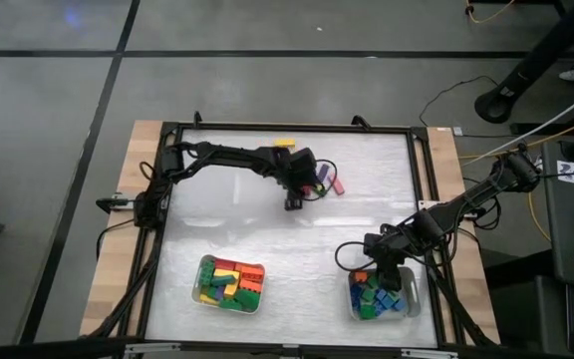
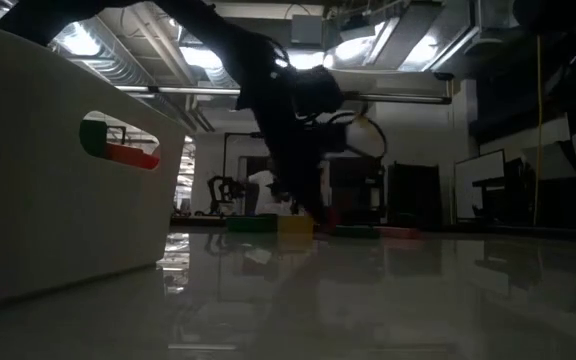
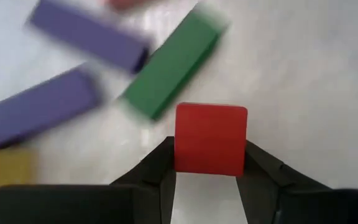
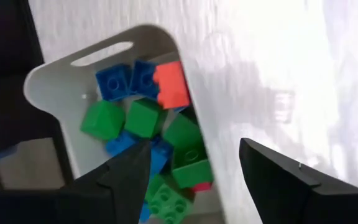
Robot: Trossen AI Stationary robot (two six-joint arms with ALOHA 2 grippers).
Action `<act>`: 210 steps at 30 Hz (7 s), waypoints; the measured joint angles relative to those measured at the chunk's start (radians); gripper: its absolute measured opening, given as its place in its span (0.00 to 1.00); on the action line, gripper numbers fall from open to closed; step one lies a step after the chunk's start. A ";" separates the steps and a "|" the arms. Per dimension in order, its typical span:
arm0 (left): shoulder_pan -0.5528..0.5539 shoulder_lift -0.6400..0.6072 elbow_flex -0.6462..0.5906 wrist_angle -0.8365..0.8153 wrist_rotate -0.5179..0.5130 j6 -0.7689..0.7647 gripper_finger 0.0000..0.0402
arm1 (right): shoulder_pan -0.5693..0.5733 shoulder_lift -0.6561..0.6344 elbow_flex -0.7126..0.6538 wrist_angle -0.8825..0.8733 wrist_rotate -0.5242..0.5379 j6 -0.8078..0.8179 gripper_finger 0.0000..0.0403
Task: Sort blocks by size
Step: Put the square orange block into the gray bin, then put the rectangular pink block into the white bin, then put the rectangular green game piece into the white bin
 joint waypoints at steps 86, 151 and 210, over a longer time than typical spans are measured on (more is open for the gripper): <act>-0.129 -0.541 -0.398 0.144 -0.202 -0.285 0.49 | -0.867 0.299 0.000 0.347 0.321 -0.298 0.60; -0.219 -1.181 -1.098 0.521 -0.203 -0.531 0.49 | -0.319 0.657 0.139 1.561 -0.010 -0.338 0.26; 0.195 -0.703 -0.817 0.573 -0.028 0.006 0.49 | -0.566 0.480 0.440 0.296 -0.147 -0.677 0.47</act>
